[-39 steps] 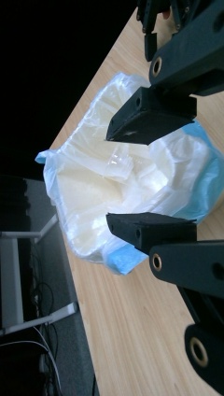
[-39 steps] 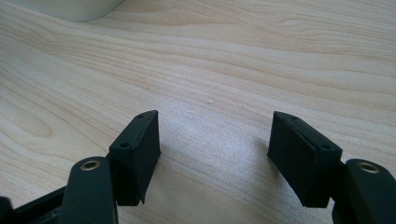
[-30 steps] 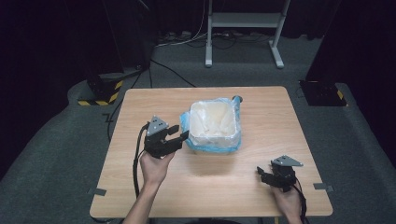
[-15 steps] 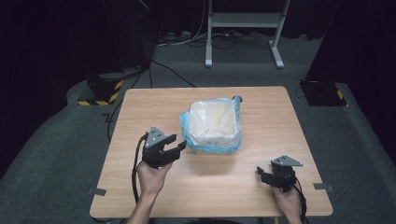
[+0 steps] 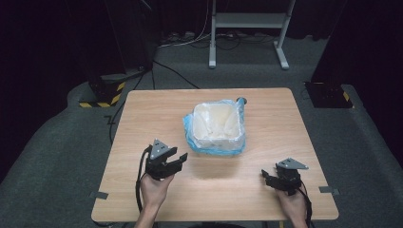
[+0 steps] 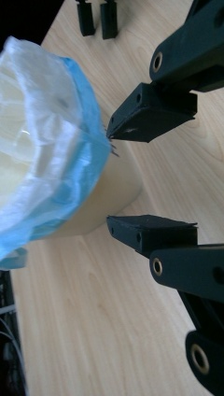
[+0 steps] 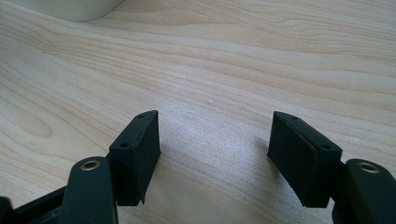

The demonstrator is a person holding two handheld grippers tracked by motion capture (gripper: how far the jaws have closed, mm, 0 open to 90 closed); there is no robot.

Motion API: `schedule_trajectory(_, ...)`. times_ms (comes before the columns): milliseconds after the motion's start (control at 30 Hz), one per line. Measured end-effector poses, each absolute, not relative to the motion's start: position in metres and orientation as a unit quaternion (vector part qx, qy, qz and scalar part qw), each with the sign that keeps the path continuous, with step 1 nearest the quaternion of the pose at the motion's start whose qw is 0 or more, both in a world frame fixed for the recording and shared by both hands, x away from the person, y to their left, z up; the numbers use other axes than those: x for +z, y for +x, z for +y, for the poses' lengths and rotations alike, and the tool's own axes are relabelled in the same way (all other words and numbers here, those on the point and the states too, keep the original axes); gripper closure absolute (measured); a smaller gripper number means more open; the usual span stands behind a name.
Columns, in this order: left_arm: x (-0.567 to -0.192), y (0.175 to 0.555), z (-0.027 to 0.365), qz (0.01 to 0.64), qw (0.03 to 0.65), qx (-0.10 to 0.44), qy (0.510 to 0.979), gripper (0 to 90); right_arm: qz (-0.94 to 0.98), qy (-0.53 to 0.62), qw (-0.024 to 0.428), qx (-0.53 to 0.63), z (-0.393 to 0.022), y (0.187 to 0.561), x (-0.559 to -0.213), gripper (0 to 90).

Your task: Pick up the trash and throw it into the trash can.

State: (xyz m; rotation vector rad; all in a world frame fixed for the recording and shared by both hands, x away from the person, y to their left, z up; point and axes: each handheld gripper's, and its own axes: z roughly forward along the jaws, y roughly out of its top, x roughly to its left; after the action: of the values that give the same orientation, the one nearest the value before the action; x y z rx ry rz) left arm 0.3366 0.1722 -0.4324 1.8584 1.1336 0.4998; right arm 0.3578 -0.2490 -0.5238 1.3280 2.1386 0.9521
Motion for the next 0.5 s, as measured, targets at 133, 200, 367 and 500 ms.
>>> schedule_trajectory(133, -0.443, 0.336, 0.173, 0.460, 0.425, 0.202, 0.753, 50.7, 0.775, 0.481, 0.223, 0.345, -0.249, 0.358, -0.524, 33.4)
schedule_trajectory(200, -0.449, 0.336, 0.174, 0.463, 0.418, 0.203, 0.755, 50.7, 0.775, 0.481, 0.223, 0.345, -0.249, 0.358, -0.524, 33.3)
schedule_trajectory(367, -0.465, 0.337, 0.175, 0.473, 0.402, 0.203, 0.757, 50.6, 0.775, 0.481, 0.223, 0.345, -0.249, 0.358, -0.524, 33.3)
schedule_trajectory(500, -0.478, 0.339, 0.175, 0.482, 0.389, 0.204, 0.758, 50.6, 0.774, 0.481, 0.223, 0.345, -0.249, 0.358, -0.524, 33.3)
